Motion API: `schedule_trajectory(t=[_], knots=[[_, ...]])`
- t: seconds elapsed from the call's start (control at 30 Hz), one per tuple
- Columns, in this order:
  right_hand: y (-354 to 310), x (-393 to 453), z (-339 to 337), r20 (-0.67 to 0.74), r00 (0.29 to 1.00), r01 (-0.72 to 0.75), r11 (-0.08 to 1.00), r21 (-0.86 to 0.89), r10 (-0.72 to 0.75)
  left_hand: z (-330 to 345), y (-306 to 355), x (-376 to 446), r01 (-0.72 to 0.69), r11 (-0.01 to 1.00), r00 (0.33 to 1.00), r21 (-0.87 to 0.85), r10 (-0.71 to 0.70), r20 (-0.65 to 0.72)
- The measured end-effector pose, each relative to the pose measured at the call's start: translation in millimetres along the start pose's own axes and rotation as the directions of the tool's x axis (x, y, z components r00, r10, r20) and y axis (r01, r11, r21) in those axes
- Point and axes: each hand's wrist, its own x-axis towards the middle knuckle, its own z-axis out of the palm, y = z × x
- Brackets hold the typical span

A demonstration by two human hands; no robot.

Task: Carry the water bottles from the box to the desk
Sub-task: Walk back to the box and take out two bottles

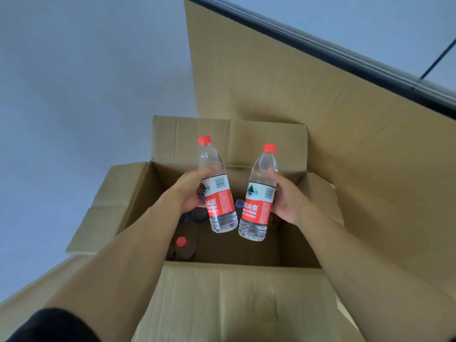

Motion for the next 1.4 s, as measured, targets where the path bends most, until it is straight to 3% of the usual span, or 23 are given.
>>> schedule_trajectory(t=[0.17, 0.3, 0.43, 0.63, 0.8, 1.1, 1.27, 1.4], knots=[[-6, -6, 15, 0.028, 0.999, 0.018, 0.999, 0.051, -0.02, 14, -4, -4, -0.004, 0.993, 0.999, -0.116, 0.0, -0.038], [-6, -10, 24, 0.054, 0.999, -0.004, 0.997, 0.076, -0.001, 20, -6, -9, 0.007, 0.994, 0.991, -0.111, -0.022, -0.129], [-4, -14, 27, 0.061, 0.997, -0.051, 0.997, 0.06, 0.048, 21, -8, -17, 0.07, 0.98, 0.994, -0.188, -0.085, -0.07], [-4, -23, 24, 0.089, 0.993, -0.066, 0.995, -0.076, 0.073, 20, -11, -38, 0.079, 0.989, 0.996, -0.124, -0.083, -0.026], [-6, -25, 23, 0.138, 0.984, -0.097, 0.987, -0.131, 0.115, 25, -16, -49, -0.024, 0.997, 0.99, -0.077, 0.013, -0.138], [-12, -15, 51, 0.11, 0.977, -0.171, 0.981, -0.086, 0.18, 9, -25, -76, -0.133, 0.967, 0.975, -0.218, 0.088, -0.205], [-8, -23, 82, 0.197, 0.964, -0.152, 0.976, -0.155, 0.181, -10, -30, -100, -0.209, 0.95, 0.946, -0.233, 0.136, -0.295], [2, -39, 125, 0.276, 0.939, -0.135, 0.957, -0.255, 0.206, -39, -34, -134, -0.195, 0.923, 0.951, -0.333, 0.094, -0.295]])
